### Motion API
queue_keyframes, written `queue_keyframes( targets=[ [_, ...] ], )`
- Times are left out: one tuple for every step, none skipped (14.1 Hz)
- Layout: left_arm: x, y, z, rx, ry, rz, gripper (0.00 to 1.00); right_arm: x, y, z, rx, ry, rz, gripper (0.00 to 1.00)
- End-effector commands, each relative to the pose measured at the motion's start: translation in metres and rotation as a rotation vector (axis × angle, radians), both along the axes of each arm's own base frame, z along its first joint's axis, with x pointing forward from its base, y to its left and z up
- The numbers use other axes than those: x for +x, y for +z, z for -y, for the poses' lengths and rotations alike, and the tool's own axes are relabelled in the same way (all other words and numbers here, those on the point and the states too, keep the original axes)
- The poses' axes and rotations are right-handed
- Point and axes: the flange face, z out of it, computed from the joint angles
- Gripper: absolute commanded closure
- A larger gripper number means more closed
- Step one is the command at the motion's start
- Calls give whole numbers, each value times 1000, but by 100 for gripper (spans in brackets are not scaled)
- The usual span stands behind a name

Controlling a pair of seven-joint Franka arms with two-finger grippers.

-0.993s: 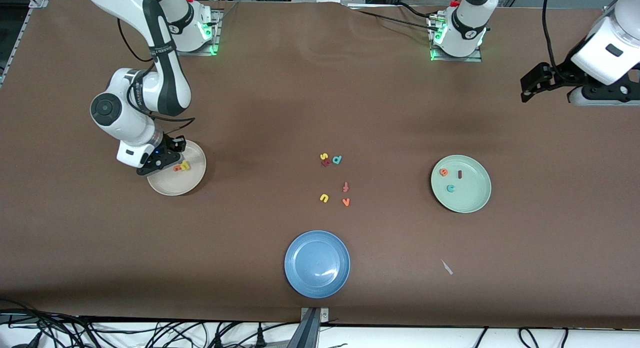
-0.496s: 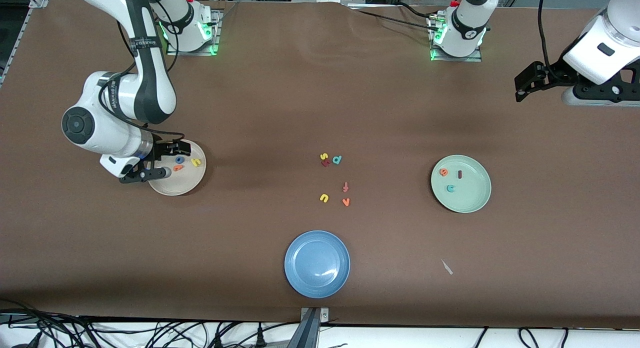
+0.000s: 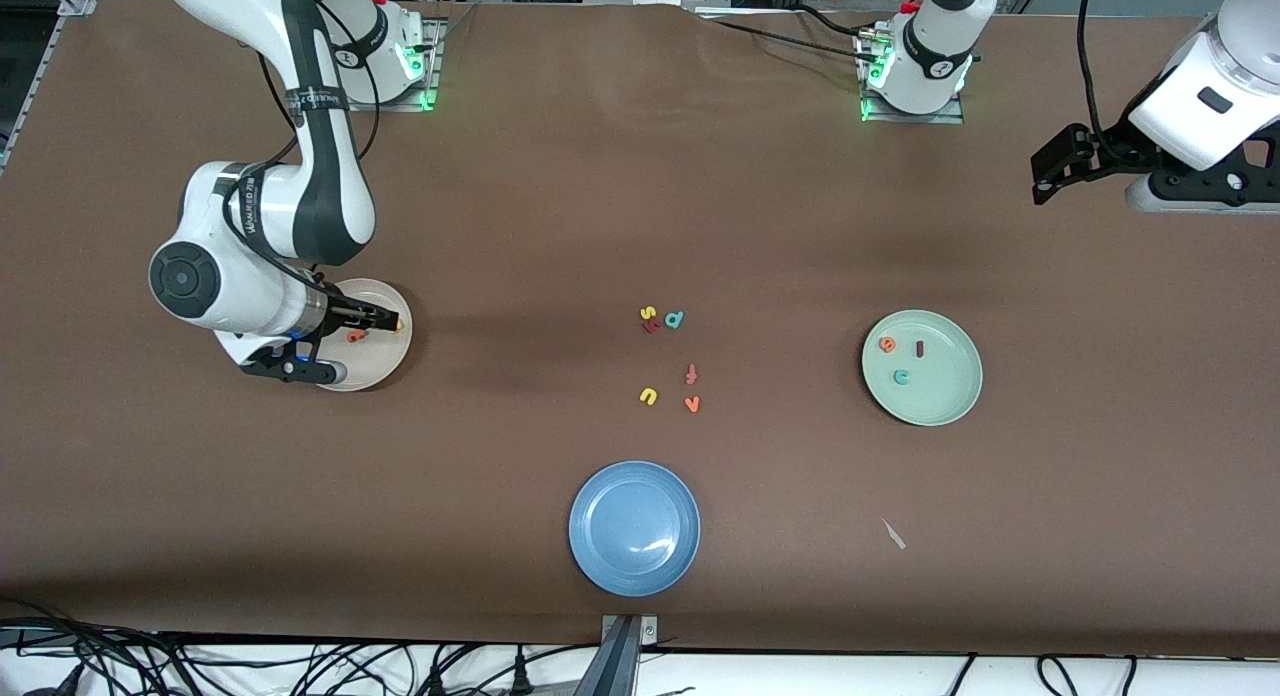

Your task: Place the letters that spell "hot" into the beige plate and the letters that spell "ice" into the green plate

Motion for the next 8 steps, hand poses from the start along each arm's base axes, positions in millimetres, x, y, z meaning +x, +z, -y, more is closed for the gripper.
queue_keyframes(
  targets=[
    [2, 6, -1, -14, -7, -10, 0, 7, 6, 6, -20, -17, -41, 0],
    [2, 6, -2, -14, -4, -11, 0, 7, 9, 5, -28, -22, -42, 0],
    [1, 5, -1, -13, -7, -19, 0, 7, 11, 6, -38, -23, -38, 0],
    [0, 5, 6, -10, -19, -22, 0, 8, 18, 11, -47, -2, -21, 0],
    [0, 5, 6, 3, -22, -20, 0, 8, 27, 14, -48, 23, -1, 0],
    [-1, 5, 8, 24, -33, -17, 0, 8, 40, 24, -32, 55, 19, 0],
    [-2, 7, 7, 29, -35, -15, 0, 6, 52, 29, -18, 97, 33, 0],
    [-3, 6, 8, 31, -35, -24, 0, 5, 63, 38, -19, 107, 43, 0]
  ],
)
